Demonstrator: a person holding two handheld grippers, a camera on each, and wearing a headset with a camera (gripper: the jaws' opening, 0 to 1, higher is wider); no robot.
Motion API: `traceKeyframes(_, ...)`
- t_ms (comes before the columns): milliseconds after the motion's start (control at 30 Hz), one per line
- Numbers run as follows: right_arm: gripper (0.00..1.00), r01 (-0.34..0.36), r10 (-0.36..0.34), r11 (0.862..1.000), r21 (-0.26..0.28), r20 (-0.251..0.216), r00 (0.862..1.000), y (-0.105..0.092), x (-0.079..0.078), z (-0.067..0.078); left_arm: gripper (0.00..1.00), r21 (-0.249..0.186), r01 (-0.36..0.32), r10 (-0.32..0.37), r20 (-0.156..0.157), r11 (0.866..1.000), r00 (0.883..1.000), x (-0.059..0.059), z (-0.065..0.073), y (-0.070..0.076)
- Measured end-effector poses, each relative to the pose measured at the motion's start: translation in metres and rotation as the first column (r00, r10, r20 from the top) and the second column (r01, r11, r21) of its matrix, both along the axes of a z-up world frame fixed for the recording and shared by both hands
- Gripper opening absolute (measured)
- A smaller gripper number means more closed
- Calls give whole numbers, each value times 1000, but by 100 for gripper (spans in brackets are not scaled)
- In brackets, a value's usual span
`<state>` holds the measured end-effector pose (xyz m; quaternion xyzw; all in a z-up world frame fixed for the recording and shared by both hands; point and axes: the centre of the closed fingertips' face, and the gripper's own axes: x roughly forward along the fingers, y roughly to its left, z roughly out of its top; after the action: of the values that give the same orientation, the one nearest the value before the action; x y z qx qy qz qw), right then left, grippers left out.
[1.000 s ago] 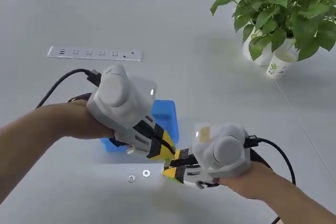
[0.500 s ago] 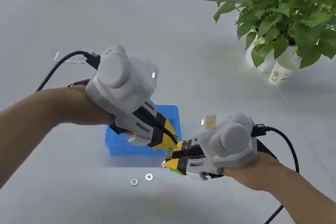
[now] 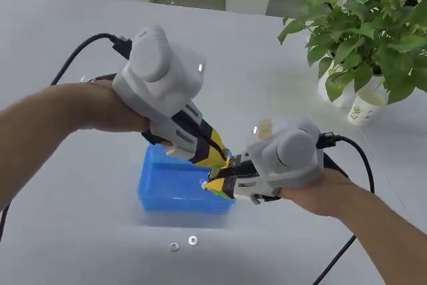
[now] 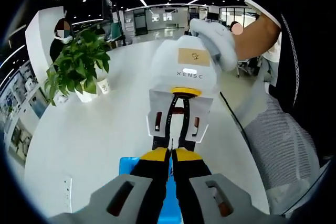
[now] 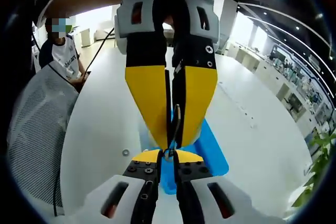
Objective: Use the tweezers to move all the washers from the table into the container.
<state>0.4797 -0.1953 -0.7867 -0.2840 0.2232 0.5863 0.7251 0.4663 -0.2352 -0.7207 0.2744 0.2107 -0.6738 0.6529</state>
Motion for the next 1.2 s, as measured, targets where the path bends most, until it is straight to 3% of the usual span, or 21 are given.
traceKeyframes(200,11,-11,11,1000,1,11,1000,7,17,-7,6,13,-31,31,16,999,999,17,-8,8)
traceKeyframes(300,11,-21,21,1000,-19,15,1000,9,24,-18,6,37,-44,44,21,998,999,24,-18,10)
traceKeyframes(467,11,-16,15,999,-33,-29,999,10,33,-34,6,61,-74,72,23,995,997,35,-35,12)
traceKeyframes(733,11,-19,13,998,-64,-97,995,8,36,-56,6,78,-100,101,-6,992,995,42,-56,12)
traceKeyframes(1100,11,-32,17,995,-92,-161,987,5,34,-74,6,101,-107,110,-27,989,994,43,-72,14)
traceKeyframes(1200,11,-30,13,995,-93,-173,985,5,35,-76,6,81,-125,128,-37,989,991,45,-72,14)
